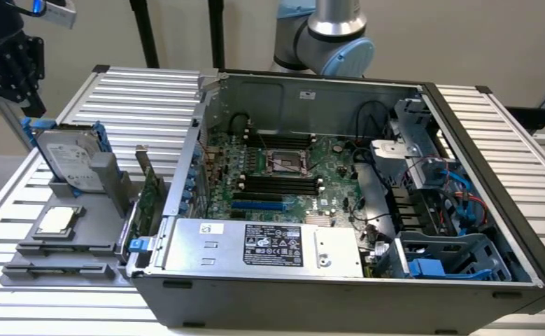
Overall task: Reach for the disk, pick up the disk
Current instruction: 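Pick up the disk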
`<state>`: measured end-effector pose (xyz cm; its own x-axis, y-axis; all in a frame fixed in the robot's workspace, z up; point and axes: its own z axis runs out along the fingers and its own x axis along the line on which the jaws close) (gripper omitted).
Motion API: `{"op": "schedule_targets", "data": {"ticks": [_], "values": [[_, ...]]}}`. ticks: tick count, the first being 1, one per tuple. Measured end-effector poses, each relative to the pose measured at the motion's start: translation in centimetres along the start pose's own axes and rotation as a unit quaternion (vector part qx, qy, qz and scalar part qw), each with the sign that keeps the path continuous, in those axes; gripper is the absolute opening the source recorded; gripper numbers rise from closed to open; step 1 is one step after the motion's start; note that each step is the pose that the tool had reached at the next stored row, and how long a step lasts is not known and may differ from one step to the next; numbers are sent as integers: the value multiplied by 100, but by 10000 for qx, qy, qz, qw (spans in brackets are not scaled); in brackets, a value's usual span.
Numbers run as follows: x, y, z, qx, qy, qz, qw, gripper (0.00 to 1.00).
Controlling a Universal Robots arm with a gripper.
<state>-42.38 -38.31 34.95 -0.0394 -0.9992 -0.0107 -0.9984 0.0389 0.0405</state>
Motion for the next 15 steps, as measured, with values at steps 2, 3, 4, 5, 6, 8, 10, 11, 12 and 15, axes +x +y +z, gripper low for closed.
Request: {"op": "schedule_targets", "data": {"ticks": [2, 3, 4, 5, 6, 8, 10, 11, 12, 15], "values": [[0, 5, 0, 0, 0, -6, 10000, 24], [0, 5, 0, 2, 1, -9, 10000, 24], [0, 5, 2, 5, 1, -15, 10000, 30], [0, 5, 6, 8, 1, -24, 10000, 36], [0, 5, 12, 10, 2, -33, 10000, 36], [-1, 5, 31, 16, 5, -53, 10000, 42], [-1, 3, 61, 26, 8, -77, 10000, 53], [-1, 3, 75, 30, 9, -89, 10000, 53], [-1, 2, 94, 33, 10, -103, 9999, 60], [-1, 0, 148, 39, 15, -147, 9999, 60]]}}
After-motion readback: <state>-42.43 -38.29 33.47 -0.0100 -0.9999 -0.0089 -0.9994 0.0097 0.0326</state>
